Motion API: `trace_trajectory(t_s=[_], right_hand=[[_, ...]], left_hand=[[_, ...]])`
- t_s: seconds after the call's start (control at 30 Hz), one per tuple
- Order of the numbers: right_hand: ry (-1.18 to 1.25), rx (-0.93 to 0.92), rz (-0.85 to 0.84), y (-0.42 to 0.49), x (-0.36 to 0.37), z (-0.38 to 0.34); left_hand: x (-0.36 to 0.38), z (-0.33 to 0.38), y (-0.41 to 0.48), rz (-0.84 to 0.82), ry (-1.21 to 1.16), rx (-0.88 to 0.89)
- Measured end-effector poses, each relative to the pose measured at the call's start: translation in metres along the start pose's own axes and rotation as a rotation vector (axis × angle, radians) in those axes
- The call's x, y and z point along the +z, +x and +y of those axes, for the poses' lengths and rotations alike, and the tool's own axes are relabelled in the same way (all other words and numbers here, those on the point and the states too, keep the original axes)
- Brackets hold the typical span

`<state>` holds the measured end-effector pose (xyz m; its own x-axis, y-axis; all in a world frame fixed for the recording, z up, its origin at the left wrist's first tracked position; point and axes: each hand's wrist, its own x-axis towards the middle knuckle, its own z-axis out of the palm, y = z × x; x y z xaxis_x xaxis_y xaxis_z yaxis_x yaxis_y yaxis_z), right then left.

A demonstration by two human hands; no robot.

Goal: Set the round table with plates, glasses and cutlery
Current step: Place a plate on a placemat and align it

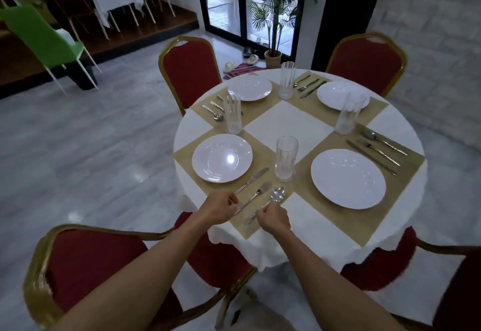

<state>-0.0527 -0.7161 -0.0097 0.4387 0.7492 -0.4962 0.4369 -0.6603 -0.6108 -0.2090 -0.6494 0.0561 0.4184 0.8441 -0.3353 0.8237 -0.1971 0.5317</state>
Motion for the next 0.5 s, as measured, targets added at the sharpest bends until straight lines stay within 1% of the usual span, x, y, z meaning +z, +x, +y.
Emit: trace_trajectory(t_s=[0.1, 0.27, 0.5], right_hand=[[0.075, 0.108, 0.032, 0.01, 0.014, -0.002], [0.122, 0.18, 0.086, 0.02, 0.026, -0.004], [0.122, 0.296, 0.191, 0.028, 0.039, -0.012]], left_hand=[[0.0, -0.017, 0.02, -0.027, 0.021, 0.017], [0.009, -0.025, 0.042, -0.097, 0.07, 0.06], [0.039, -0.032, 0.074, -0.119, 0.145, 0.097]])
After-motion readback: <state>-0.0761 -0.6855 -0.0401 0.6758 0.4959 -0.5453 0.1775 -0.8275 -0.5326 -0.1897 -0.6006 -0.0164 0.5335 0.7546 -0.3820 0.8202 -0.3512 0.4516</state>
